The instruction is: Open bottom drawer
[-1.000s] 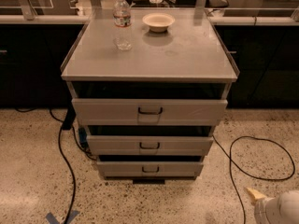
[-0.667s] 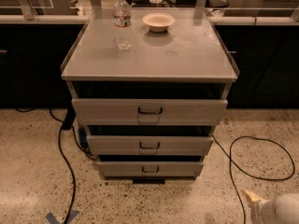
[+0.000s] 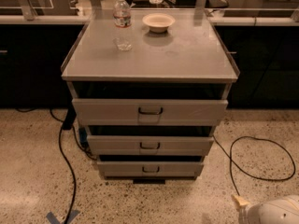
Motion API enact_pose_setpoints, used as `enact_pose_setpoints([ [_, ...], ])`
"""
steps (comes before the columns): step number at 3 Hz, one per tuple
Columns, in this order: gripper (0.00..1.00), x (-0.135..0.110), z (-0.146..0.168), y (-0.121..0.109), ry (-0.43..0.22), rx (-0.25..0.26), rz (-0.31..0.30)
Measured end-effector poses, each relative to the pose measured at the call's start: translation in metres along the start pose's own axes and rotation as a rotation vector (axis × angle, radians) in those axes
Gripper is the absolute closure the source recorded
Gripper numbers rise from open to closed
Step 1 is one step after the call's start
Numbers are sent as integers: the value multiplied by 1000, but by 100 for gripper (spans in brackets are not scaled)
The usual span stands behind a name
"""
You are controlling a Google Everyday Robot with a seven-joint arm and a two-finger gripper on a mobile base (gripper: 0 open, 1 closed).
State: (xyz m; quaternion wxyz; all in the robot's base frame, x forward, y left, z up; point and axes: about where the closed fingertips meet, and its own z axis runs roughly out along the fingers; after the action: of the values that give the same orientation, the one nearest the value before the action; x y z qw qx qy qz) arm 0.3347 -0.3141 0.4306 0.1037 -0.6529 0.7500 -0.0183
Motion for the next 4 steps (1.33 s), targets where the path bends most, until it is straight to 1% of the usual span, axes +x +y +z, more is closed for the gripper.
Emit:
enact_pose_setpoints([
  [1,0,-7,19,0,-25,4,0],
  [2,0,-15,33,1,-67,40,3],
  [3,0,-27,39,-6,-123,105,-3],
  [4,0,-29,41,-5,-130,109,-14],
])
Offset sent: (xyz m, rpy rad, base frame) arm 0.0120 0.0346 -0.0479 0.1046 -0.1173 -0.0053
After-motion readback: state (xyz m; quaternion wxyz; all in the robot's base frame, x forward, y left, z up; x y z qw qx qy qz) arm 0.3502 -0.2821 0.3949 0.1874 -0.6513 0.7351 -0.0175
